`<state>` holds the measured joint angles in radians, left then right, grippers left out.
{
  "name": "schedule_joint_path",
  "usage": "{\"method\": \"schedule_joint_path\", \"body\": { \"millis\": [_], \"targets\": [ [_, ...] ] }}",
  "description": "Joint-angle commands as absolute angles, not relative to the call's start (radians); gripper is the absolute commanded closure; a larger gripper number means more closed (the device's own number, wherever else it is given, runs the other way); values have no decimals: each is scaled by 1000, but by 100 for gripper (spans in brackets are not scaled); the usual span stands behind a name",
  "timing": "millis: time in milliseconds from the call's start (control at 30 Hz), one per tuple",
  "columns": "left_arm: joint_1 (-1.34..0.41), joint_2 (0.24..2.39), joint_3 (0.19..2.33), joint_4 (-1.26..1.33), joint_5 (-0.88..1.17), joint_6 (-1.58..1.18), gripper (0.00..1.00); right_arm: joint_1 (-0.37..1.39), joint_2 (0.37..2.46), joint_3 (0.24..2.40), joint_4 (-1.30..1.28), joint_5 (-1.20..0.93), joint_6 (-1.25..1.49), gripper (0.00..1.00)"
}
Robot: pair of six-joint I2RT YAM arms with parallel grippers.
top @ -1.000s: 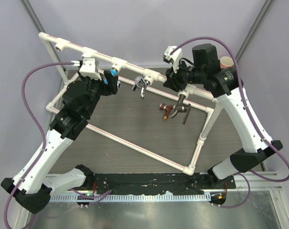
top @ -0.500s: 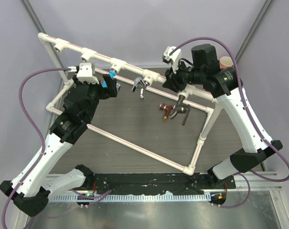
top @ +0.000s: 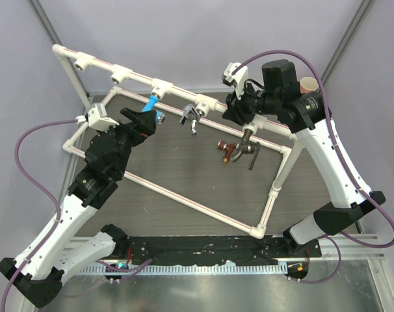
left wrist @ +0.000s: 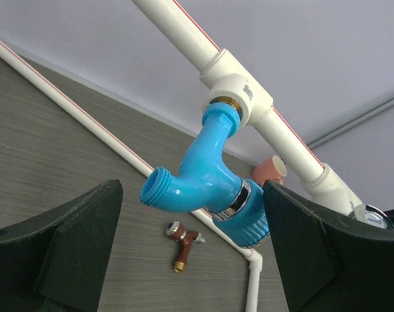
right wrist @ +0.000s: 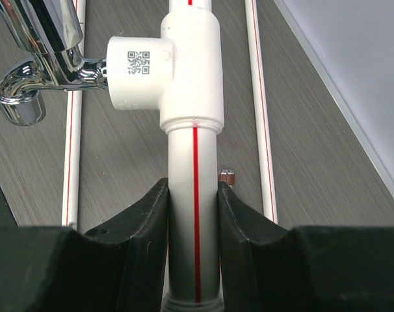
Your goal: Install the water faucets
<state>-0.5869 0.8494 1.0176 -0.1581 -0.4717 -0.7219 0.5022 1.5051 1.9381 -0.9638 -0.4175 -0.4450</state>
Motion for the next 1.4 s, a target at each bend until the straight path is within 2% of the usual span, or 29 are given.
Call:
{"method": "schedule_joint_path", "body": {
  "millis": [0, 167, 367, 467, 533, 567, 700, 767, 967, 1200, 1300, 1367],
  "targets": [
    [-584, 848, 968, -126, -440, -890, 9, 508, 1519, 1921, -937, -437, -394, 99],
    [-584, 876, 942, -48, -388, -954, 13, 506, 1516, 1917, -934, -439, -396, 99],
    [-584, 870, 874, 69, -373, -1008, 26, 506, 1514, 1916, -933, -437, -397, 99],
    [-584, 861, 862, 95, -383, -1003, 39, 506, 1516, 1914, -934, -437, -397, 99],
    [-584, 856, 865, 98, -393, -979, 52, 508, 1516, 1914, -934, -436, -397, 99],
    [-584, 856, 868, 92, -396, -947, 61, 506, 1516, 1916, -934, -437, -397, 99],
    [-584, 850, 893, 78, -406, -805, 81, 506, 1516, 1917, -934, -437, -399, 99],
    [-584, 859, 911, 48, -394, -703, 85, 506, 1516, 1917, -934, -437, -399, 99],
    [-586, 922, 1051, -162, -333, -177, 89, 506, 1516, 1919, -934, -437, -399, 99],
    [-603, 974, 1147, -319, -379, 332, 89, 506, 1520, 1919, -934, -445, -397, 99],
    [-644, 1000, 1134, -342, -452, 547, 84, 506, 1519, 1921, -934, -443, -399, 99],
    [-701, 1014, 1118, -324, -576, 668, 83, 506, 1519, 1919, -934, -443, -400, 99]
  ]
}}
